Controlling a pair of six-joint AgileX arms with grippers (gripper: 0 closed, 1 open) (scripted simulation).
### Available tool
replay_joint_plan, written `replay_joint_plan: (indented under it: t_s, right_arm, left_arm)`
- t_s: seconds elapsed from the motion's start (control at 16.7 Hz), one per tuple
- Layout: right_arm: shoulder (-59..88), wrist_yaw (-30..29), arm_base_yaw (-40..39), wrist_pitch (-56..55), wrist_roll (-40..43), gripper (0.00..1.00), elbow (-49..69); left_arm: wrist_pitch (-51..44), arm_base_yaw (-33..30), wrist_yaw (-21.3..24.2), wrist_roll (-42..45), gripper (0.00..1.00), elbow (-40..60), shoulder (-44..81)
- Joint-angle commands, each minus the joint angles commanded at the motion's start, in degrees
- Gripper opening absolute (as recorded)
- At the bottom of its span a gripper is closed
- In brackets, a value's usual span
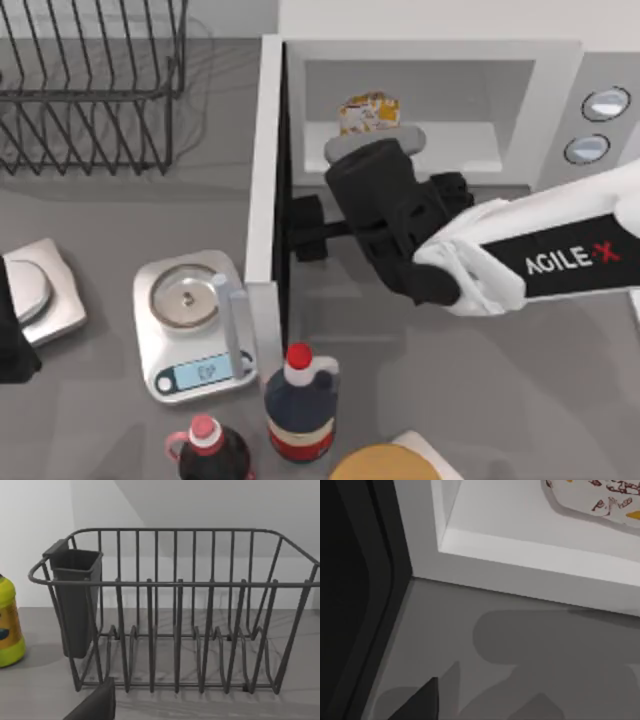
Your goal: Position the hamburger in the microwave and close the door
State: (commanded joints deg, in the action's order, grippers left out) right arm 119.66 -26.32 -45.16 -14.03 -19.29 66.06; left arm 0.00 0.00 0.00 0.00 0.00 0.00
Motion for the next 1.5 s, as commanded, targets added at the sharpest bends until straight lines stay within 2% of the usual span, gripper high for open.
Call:
replay_joint_plan:
  t_s: [0.48, 0.72, 1.5]
  right_arm:
    - [-6.2, -5.8, -3.4, -6.6, -1.1, 1.0, -11.4]
    - [-4.6, -6.5, -4.2, -7.2, -1.1, 1.0, -14.5]
    - [-8.9, -7.3, -3.4, -5.2, -0.5, 1.0, -10.5]
  left_arm:
    - [0.0, 0.0, 0.0, 0.0, 1.0, 0.0, 0.0]
    - [0.0, 0.0, 0.0, 0.0, 1.0, 0.0, 0.0]
    - [0.0, 0.0, 0.0, 0.0, 1.0, 0.0, 0.0]
